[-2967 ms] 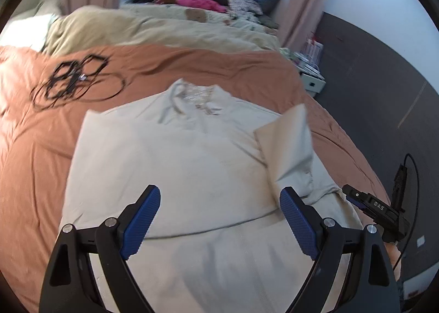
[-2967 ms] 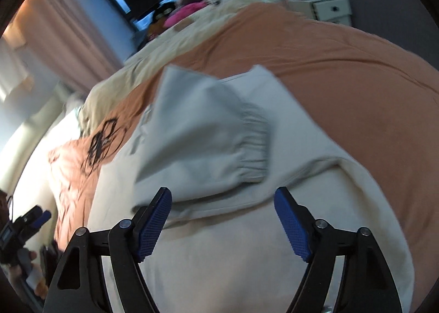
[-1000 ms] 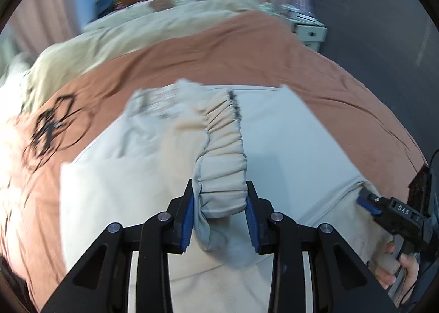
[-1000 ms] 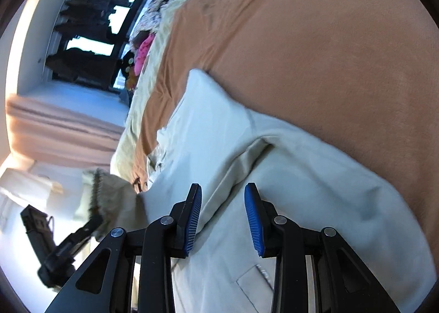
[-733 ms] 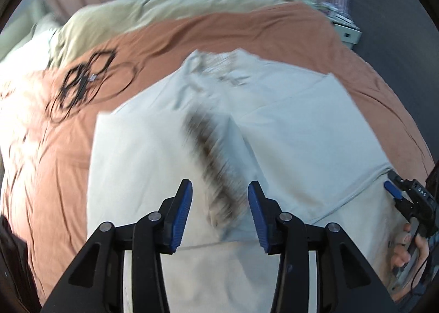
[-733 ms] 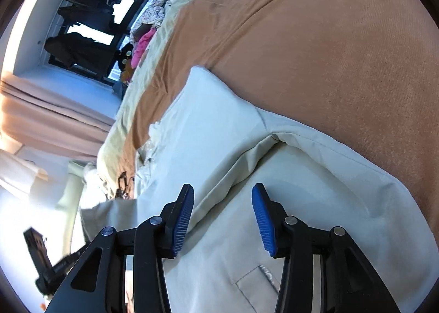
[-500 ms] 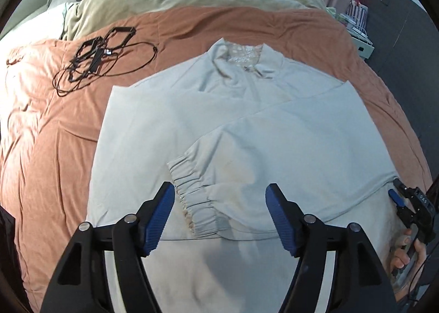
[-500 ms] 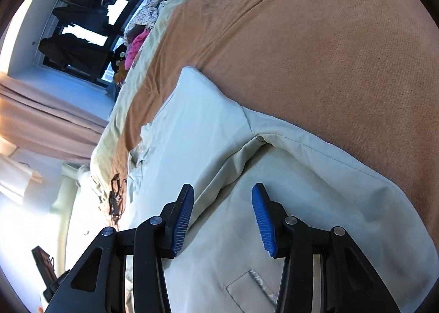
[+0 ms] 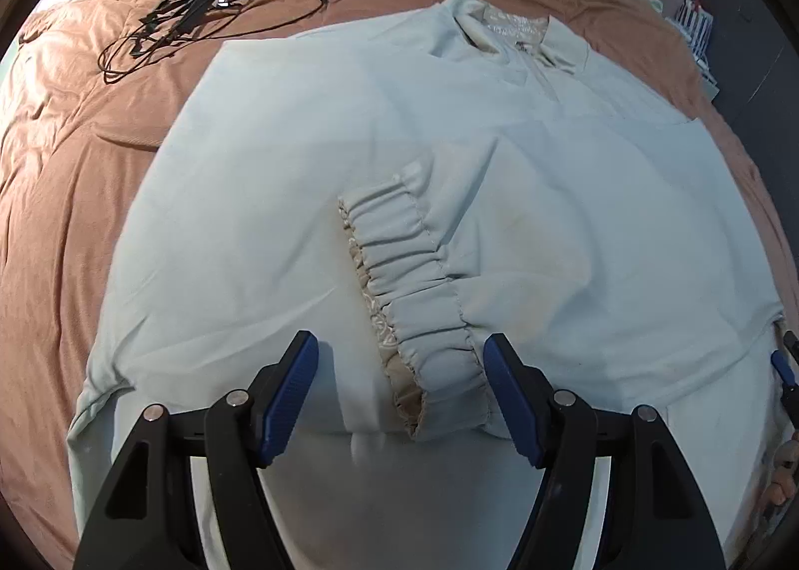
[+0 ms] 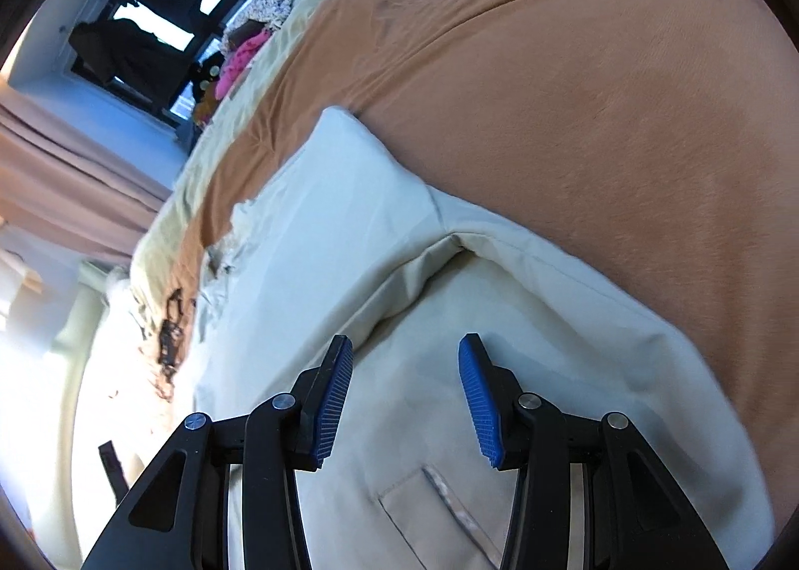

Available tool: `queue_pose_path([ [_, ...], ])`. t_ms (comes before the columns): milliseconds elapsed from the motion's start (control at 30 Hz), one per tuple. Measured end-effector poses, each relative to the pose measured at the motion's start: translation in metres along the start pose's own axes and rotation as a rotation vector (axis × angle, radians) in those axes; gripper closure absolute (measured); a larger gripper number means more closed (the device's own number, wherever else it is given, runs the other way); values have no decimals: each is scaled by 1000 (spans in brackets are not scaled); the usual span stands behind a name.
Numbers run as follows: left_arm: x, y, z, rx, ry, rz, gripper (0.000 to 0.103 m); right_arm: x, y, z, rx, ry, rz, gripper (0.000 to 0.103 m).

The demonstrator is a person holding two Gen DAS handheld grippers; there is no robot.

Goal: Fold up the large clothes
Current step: 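Move both tools back to the drawstring hem of the jacket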

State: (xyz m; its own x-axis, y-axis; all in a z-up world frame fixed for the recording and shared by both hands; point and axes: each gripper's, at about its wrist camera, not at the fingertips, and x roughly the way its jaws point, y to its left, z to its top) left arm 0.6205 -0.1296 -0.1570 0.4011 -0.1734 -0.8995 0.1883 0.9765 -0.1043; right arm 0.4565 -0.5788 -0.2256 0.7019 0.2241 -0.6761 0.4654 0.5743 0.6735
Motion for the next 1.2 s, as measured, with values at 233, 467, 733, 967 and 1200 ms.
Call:
queue_pose_path([
  [233, -67, 18, -27, 25, -133, -54, 34, -43, 8, -18, -83, -12, -27, 26],
  [467, -138, 39, -78, -15, -251, -121, 28, -100, 28, -36, -205, -22, -50, 23],
  [733, -206, 68, -145, -89, -356, -172, 4, -154, 32, -67, -275, 3, -14, 9],
  [967, -242, 95, -200, -144, -419, -163, 4, -181, 28, -102, -315, 9, -7, 8],
  [1200, -257, 122, -246, -192, -422, -166, 4, -205, 15, -133, -355, 7, -58, 8],
])
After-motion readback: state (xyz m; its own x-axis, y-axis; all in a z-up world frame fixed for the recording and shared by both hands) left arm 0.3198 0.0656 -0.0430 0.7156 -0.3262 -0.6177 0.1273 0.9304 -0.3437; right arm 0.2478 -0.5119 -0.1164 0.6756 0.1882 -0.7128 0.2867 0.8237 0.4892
